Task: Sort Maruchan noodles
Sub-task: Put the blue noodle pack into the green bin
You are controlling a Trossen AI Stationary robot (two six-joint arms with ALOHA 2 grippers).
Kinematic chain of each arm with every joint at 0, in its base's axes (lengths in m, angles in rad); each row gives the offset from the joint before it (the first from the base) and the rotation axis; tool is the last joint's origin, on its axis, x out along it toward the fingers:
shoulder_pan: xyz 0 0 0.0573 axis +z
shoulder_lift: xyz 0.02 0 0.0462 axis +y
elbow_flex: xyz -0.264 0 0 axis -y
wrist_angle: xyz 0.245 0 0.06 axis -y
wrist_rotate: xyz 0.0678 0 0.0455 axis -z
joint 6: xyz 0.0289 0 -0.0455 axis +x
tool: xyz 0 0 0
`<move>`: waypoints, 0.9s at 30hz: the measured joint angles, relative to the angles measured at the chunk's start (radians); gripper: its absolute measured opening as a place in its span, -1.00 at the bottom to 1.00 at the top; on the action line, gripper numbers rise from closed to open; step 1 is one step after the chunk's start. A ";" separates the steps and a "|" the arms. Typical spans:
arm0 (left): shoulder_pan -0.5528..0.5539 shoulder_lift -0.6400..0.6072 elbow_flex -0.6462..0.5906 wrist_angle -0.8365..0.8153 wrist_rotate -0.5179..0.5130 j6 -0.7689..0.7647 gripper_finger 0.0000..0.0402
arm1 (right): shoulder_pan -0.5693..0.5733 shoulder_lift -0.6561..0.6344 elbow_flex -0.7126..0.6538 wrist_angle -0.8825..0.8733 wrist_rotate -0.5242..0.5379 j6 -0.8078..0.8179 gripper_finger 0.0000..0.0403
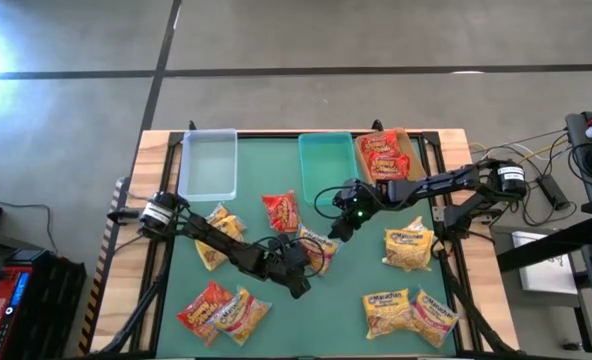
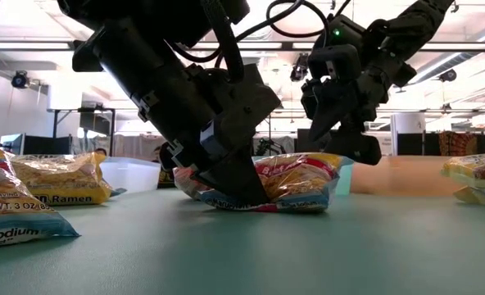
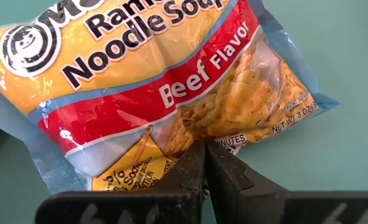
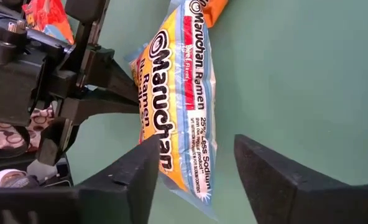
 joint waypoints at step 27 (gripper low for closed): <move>0.011 0.000 -0.002 -0.002 0.001 0.000 -1.00 | 0.006 0.149 -0.001 0.233 -0.139 0.076 0.29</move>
